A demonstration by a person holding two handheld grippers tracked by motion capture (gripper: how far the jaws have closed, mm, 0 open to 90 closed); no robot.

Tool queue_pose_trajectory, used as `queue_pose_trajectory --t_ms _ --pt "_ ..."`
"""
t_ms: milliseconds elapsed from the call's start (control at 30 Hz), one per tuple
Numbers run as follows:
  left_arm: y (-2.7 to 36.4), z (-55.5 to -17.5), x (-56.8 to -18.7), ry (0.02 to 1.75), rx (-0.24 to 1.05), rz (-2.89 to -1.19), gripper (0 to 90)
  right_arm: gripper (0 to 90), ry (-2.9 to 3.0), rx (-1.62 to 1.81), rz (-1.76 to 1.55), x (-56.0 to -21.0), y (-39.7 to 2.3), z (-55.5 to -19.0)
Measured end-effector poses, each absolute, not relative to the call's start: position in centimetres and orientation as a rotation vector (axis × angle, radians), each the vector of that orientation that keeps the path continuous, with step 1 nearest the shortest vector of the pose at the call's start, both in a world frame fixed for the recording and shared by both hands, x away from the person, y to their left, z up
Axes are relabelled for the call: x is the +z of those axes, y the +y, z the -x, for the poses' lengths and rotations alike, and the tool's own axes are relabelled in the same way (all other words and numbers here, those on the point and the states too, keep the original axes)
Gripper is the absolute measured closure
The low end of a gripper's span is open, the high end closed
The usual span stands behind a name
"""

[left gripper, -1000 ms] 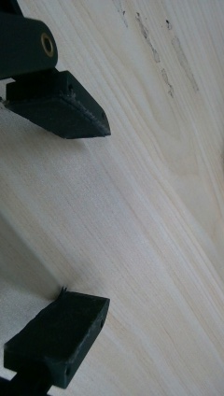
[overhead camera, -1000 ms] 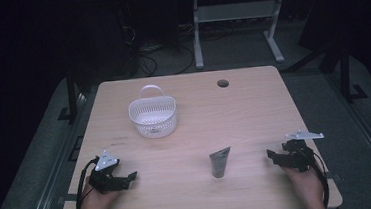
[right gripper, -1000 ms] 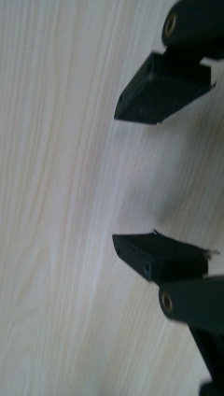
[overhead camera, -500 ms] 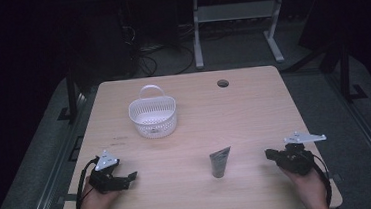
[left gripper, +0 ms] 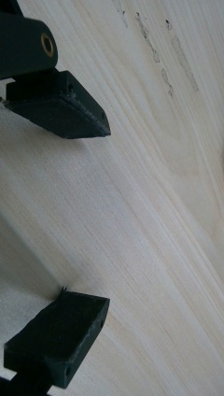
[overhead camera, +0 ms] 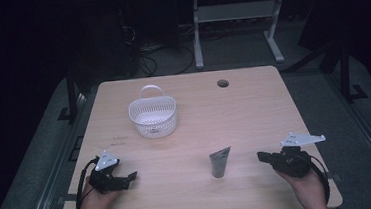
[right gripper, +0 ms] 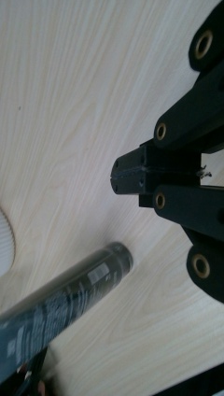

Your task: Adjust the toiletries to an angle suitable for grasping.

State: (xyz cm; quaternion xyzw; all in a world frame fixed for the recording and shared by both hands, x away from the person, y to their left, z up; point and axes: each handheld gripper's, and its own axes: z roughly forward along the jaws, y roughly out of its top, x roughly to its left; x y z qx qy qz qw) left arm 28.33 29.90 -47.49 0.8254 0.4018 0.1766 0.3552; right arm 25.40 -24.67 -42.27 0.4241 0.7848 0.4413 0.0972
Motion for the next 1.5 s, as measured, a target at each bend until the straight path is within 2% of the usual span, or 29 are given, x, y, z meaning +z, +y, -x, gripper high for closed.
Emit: queue_pose_trajectory --t_ms 1500 --pt "29.9 -28.3 -47.5 1.041 0.456 -2.128 14.1 89.9 2.48 1.498 -0.917 -37.5 -18.2 -29.4"
